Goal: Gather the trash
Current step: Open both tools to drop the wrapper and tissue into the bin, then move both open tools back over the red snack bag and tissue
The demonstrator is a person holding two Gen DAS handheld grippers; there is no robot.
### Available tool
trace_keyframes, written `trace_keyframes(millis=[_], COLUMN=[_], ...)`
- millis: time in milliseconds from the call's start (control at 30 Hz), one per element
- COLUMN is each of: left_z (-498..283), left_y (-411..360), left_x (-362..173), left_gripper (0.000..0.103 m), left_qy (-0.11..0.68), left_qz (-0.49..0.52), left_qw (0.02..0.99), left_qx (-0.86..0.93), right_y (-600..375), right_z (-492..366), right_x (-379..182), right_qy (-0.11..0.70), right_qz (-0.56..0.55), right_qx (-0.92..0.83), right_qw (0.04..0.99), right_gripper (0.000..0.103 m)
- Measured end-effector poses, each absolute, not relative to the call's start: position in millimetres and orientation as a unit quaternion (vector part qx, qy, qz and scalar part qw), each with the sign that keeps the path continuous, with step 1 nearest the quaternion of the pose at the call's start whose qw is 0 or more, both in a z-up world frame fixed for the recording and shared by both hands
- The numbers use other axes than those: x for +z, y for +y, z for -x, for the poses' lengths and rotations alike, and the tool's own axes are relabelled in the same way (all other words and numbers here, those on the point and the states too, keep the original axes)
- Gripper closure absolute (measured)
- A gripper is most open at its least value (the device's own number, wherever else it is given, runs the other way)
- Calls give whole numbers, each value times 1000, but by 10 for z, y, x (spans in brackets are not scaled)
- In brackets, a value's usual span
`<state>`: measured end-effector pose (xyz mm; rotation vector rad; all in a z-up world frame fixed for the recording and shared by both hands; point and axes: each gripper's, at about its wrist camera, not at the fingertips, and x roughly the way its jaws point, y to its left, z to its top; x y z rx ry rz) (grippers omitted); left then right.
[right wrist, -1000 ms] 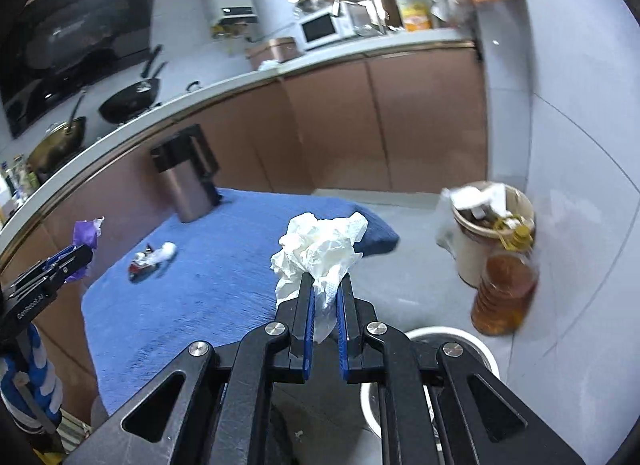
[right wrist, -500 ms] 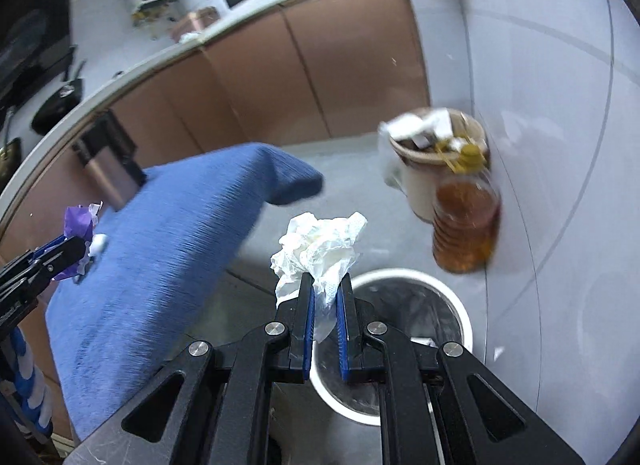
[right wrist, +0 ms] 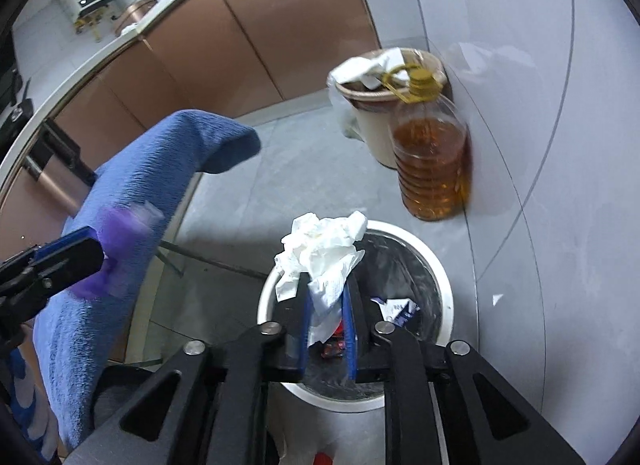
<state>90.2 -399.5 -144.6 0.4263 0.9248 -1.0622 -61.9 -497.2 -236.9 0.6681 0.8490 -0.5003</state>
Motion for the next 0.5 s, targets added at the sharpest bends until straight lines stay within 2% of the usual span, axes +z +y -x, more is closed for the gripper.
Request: trace_keyframes(millis=[167, 500], left_z=[-920, -940], left_y=[-4000, -3645], left_x=[-1409, -1158], left_gripper=[52, 52], left_qy=[430, 391], left_qz=[-174, -150], left_qw=[736, 768], left_qx=[-494, -484], right_y=[-5016, -4907], right_z=[644, 581], right_x=[-2441, -2325], right_qy=[402, 402], right_qz=[-324, -309], right_qx=[-247, -242], right_qw=[820, 827], right_gripper=[70, 69])
